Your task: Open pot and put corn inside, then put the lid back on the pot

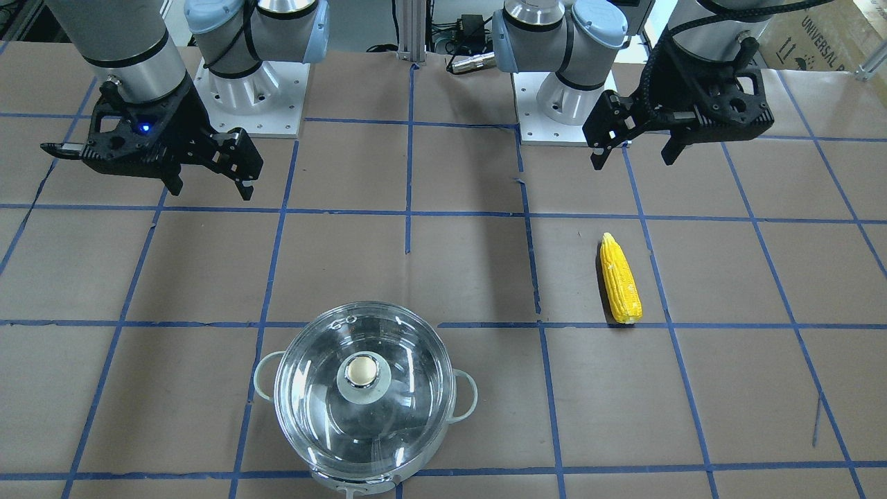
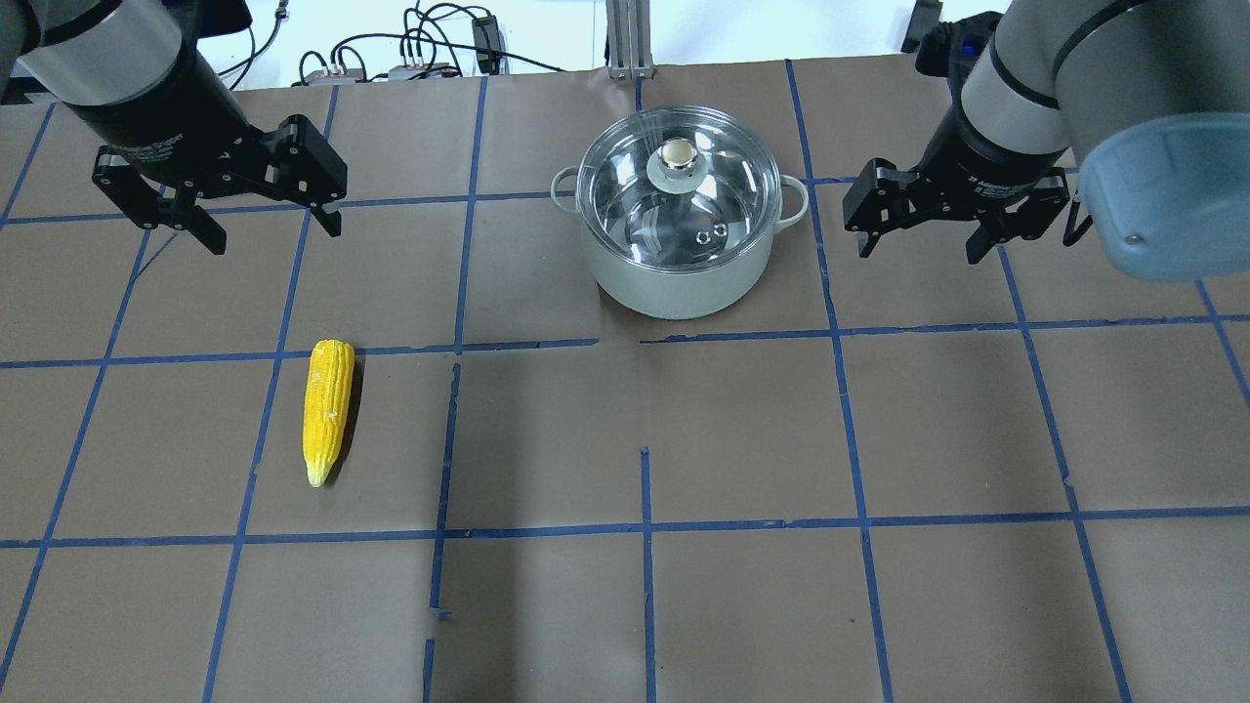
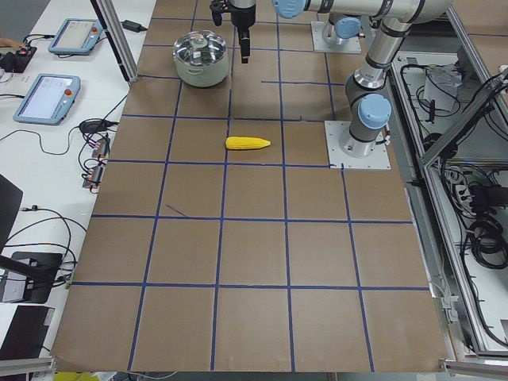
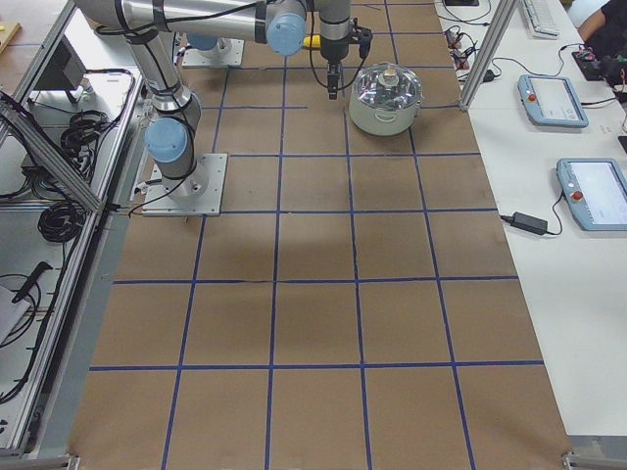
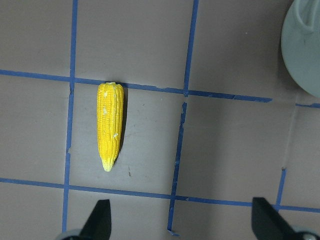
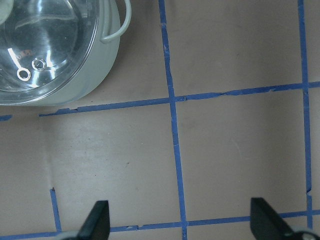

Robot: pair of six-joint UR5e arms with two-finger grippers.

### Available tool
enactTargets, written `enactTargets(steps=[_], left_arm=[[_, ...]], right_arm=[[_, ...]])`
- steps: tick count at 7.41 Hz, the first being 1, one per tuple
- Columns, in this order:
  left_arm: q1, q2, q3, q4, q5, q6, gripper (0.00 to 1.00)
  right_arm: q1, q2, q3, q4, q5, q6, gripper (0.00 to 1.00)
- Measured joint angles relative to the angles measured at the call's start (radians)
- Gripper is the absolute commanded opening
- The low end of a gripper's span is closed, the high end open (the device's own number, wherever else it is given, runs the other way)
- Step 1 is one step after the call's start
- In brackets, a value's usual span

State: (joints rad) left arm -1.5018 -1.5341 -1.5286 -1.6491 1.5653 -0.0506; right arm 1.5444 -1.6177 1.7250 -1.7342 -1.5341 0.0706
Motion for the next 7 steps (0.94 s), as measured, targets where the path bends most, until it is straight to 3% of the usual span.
enactTargets(steps=[7], left_arm=[[0.000, 0.002, 0.001, -0.005, -0.004, 0.001, 1.00]], right_arm=[[0.002, 0.004, 0.003, -0.002, 0.008, 0.001, 1.00]])
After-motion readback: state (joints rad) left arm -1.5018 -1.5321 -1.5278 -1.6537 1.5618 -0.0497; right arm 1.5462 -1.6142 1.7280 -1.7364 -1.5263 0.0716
